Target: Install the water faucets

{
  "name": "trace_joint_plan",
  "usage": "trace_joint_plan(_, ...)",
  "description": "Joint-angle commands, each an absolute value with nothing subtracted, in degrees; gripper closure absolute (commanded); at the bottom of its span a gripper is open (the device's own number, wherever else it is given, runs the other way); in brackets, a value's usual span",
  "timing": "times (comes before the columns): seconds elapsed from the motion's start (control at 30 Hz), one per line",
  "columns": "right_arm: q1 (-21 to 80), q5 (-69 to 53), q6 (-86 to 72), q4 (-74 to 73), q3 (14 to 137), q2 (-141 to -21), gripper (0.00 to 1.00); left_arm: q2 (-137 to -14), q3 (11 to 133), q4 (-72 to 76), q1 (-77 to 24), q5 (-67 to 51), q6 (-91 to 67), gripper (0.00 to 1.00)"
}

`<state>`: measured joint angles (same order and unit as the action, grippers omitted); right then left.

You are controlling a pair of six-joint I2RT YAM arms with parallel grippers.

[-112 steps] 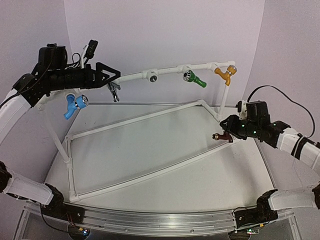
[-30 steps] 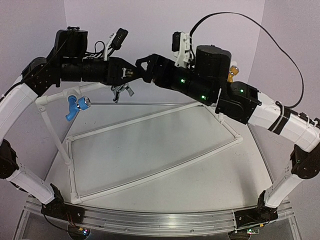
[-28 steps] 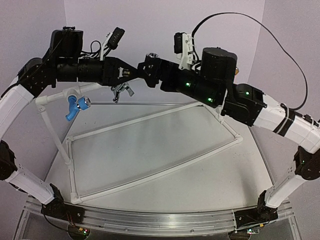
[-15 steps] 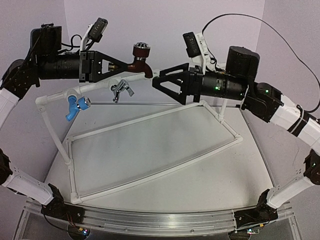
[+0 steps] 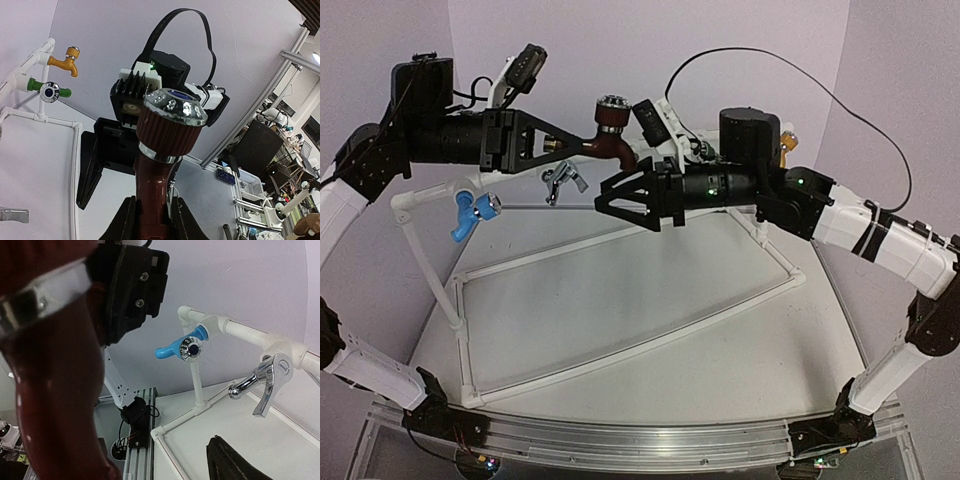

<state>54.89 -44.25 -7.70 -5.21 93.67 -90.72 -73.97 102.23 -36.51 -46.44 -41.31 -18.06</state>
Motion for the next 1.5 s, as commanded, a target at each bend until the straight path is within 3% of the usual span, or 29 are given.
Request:
trace_joint_plan(0.0, 54.7, -49.8, -6.8, 1.9, 94.3, -87.2, 0.25, -73.6, 102.7, -33.0, -46.2, -43.7, -18.7, 1.0)
trace_joint_plan(0.07, 54.8, -50.4, -7.1, 4.6, 92.7, -85.8, 0.18, -73.6, 102.4, -32.7, -46.2, -43.8, -19.0, 1.0)
trace_joint_plan(0.37, 54.7, -48.5, -7.5, 10.5, 89.3, -83.1, 0.16, -73.4, 101.5, -31.3, -46.2, -44.4, -20.4, 1.0)
trace_joint_plan(0.9, 54.8, -54.9, -13.9, 17.3, 97.1, -91.4, 0.67, -74.4, 100.9, -30.8, -46.2, -46.1, -20.8, 1.0)
trace_joint_plan(1.17, 54.8, -54.9, -15.2, 20.1, 96.6, -91.3, 0.55, -74.0, 100.5, -31.0, -46.2, -46.2, -20.5, 1.0)
trace_joint_plan(1.33, 54.8, -54.9, -16.2, 20.7, 97.6, -92.7, 0.58, -73.9, 100.2, -30.7, -46.3, -46.9, -20.4, 1.0)
trace_joint_plan(1.4, 54.8, -54.9, -16.6, 21.0, 98.0, -93.1, 0.68, -74.2, 100.4, -31.0, -46.2, -46.8, -20.4, 1.0)
trace_joint_plan(1.47, 54.8, -55.2, -17.0, 21.6, 98.2, -93.3, 0.85, -74.4, 100.6, -31.3, -46.2, -46.8, -20.5, 1.0)
